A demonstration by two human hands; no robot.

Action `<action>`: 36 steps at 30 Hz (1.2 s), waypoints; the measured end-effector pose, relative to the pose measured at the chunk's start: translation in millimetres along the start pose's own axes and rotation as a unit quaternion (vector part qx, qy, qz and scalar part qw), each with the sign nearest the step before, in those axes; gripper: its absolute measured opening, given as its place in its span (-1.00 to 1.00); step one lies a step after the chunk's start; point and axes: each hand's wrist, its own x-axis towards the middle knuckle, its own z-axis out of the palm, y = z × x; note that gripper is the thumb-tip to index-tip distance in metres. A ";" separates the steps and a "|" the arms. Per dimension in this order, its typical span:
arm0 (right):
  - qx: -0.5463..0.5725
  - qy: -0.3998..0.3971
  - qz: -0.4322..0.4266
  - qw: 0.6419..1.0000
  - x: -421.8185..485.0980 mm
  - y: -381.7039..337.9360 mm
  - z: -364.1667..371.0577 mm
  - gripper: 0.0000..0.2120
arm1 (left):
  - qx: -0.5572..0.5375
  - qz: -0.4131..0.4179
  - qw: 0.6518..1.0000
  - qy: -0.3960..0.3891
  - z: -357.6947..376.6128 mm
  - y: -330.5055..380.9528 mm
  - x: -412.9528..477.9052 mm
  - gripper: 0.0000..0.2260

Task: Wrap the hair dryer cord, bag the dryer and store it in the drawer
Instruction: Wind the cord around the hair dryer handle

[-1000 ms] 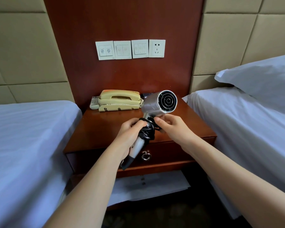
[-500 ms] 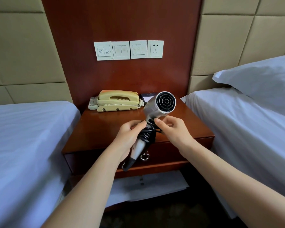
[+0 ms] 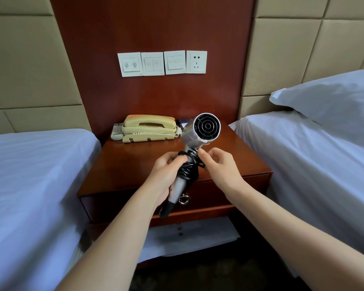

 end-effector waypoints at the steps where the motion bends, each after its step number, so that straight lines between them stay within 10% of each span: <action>1: 0.000 0.003 0.001 1.000 0.8 0.5 0.0 -0.61 | -0.006 0.002 1.000 0.004 1.4 0.1 -0.1 -0.95; 22: -0.013 -0.111 -0.025 0.993 14.6 -8.8 -15.8 -0.66 | 0.008 -0.037 0.998 0.041 9.4 1.6 -4.3 -0.86; 36: -0.307 -0.035 -0.164 0.937 -7.7 -7.6 -2.8 -0.69 | 0.095 0.000 0.988 0.118 18.4 -5.6 -2.0 -0.81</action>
